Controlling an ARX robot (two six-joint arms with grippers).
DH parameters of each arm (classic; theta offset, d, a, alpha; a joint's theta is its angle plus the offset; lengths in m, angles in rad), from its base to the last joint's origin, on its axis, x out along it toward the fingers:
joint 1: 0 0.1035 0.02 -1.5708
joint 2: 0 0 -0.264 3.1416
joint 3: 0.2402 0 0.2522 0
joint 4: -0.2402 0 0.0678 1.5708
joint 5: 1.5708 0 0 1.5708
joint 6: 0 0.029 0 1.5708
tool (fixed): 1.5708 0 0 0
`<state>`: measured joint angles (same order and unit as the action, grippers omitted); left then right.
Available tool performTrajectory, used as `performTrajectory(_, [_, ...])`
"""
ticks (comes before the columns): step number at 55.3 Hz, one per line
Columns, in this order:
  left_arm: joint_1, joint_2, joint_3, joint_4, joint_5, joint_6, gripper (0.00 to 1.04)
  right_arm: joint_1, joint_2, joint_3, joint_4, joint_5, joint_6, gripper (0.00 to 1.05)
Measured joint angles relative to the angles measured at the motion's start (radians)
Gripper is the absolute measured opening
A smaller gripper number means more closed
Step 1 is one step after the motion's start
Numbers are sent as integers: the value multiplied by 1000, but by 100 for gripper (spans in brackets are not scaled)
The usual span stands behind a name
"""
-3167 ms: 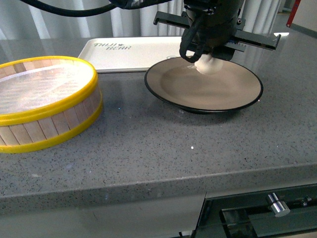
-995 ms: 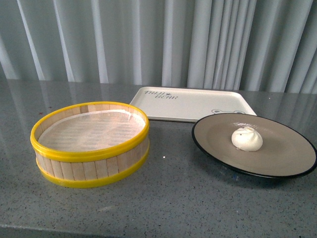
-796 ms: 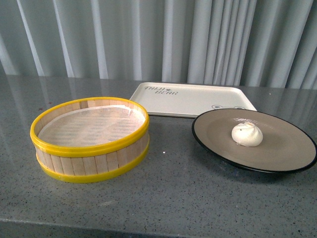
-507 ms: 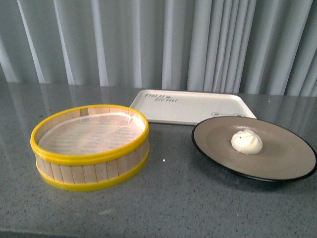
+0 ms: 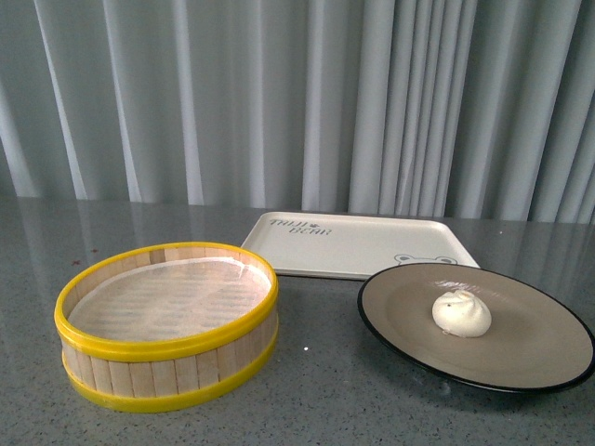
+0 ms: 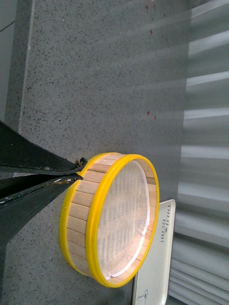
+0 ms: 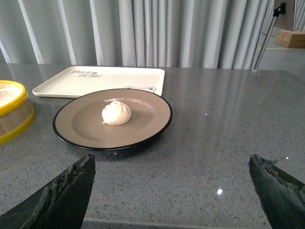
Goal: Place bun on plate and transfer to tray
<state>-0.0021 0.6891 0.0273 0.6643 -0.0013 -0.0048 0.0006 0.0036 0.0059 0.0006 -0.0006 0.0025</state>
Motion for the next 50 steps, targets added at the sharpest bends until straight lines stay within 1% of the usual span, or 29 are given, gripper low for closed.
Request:
performTrajectory(29, [0,-327,-1,-300,0,0,4,0,0,0,0,0,0,96])
performTrajectory(50, [0,-459,-1,-430,0,0,4,0,0,0,0,0,0,96])
